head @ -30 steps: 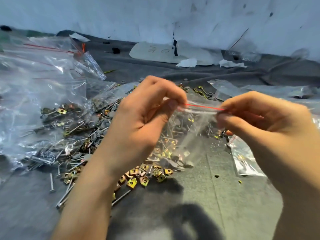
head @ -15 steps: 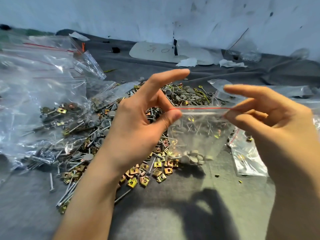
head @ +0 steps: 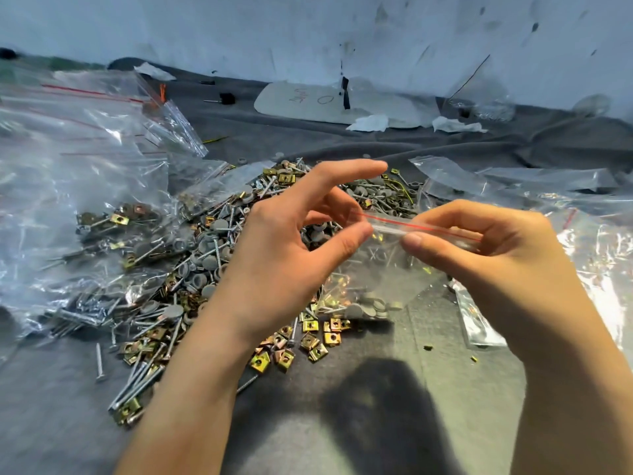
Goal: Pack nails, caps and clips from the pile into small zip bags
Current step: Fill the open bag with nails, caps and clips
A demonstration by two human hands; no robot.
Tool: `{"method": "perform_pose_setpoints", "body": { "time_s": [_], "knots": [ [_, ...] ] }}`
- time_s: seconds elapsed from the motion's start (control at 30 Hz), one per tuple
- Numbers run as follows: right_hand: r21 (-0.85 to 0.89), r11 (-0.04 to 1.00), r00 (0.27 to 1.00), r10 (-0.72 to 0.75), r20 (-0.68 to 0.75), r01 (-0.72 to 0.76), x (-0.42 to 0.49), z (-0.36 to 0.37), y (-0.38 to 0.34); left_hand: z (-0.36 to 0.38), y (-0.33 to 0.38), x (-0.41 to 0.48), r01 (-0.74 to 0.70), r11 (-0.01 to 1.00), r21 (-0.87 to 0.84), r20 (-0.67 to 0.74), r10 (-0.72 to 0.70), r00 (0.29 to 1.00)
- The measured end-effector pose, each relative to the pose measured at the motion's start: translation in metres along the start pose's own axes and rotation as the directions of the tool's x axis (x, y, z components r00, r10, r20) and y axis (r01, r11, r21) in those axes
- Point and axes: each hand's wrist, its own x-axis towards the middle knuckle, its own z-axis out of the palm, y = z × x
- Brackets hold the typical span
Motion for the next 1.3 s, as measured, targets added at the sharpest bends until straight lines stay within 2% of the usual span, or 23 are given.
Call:
{"method": "perform_pose_setpoints", "body": {
  "time_s": [0.23,0.5,0.77,0.93,1.1,1.3],
  "knots": [
    [-0.007,0.999,0.999,-0.051,-0.016,0.05,0.0,0.004,0.0,0.002,-0.002,0.0,-0.003,0.999,-0.034,0.008,0.003,1.0],
    [-0.041,0.995,0.996,-0.09,0.006,0.091,-0.001,0.005,-0.002,0.003,0.001,-0.002,-0.079,0.996,-0.044,0.016,0.08,0.997],
    [-0.182,0.976,0.993,-0.109,0.047,0.116,0.0,0.007,-0.001,0.012,0.001,-0.002,-0.109,0.994,0.0,0.018,0.109,0.994],
    [-0.108,0.992,0.998,-0.061,0.026,0.064,0.0,0.001,0.002,0.009,0.002,-0.002,-0.107,0.994,0.008,-0.02,0.108,0.994],
    [-0.137,0.986,0.995,-0.098,0.013,0.099,-0.001,0.0,0.002,0.008,0.005,-0.002,-0.071,0.994,0.086,0.049,0.067,0.997],
    [0.024,0.997,0.998,-0.068,-0.004,0.069,-0.001,0.002,0.002,0.01,0.005,-0.001,-0.082,0.985,0.15,0.017,0.081,0.997]
  ]
}}
